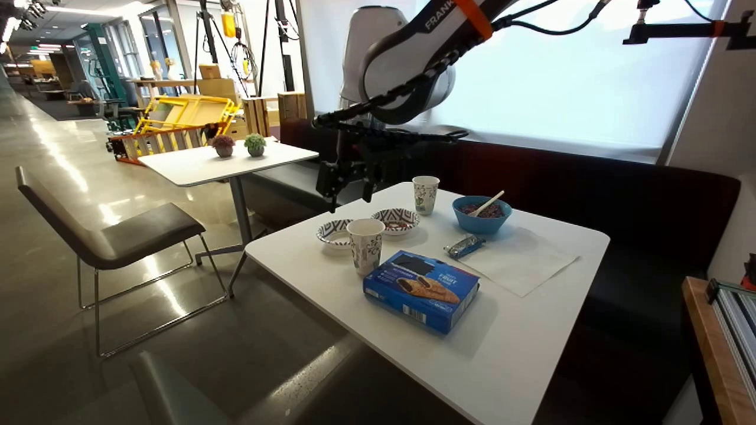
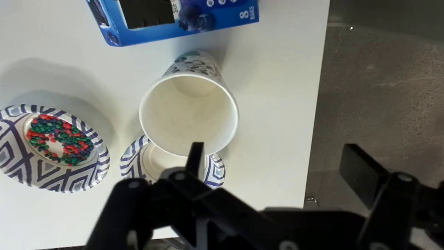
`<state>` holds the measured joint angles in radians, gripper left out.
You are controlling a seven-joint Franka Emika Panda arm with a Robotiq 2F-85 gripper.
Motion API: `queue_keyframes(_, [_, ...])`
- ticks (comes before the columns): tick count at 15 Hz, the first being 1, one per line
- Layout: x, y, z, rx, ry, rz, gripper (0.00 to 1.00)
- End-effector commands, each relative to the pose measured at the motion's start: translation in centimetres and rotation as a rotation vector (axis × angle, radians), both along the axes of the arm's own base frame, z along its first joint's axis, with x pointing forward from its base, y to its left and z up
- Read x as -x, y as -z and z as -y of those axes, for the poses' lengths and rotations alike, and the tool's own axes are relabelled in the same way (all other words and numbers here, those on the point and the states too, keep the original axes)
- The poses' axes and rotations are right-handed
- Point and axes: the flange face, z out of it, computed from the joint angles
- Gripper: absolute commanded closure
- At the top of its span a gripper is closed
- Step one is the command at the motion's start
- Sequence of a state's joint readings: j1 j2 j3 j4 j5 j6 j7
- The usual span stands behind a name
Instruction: Move the paper cup on the left to the right and put it on the plain paper
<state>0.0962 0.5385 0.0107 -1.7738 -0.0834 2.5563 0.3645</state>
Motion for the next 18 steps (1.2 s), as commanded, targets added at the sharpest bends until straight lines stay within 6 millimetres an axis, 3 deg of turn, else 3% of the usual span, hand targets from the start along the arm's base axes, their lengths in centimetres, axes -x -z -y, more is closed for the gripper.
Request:
queue_keyframes(1, [-1.9, 2.7, -0.4, 0.011, -0.037, -0.022, 0.04])
queue_keyframes(10, [-3.7, 6.6, 0.2, 0.054, -0.041, -0.091, 0.2])
queue_keyframes(18, [-4.2, 7.8, 0.9, 0.077, -0.022, -0.145, 0.35])
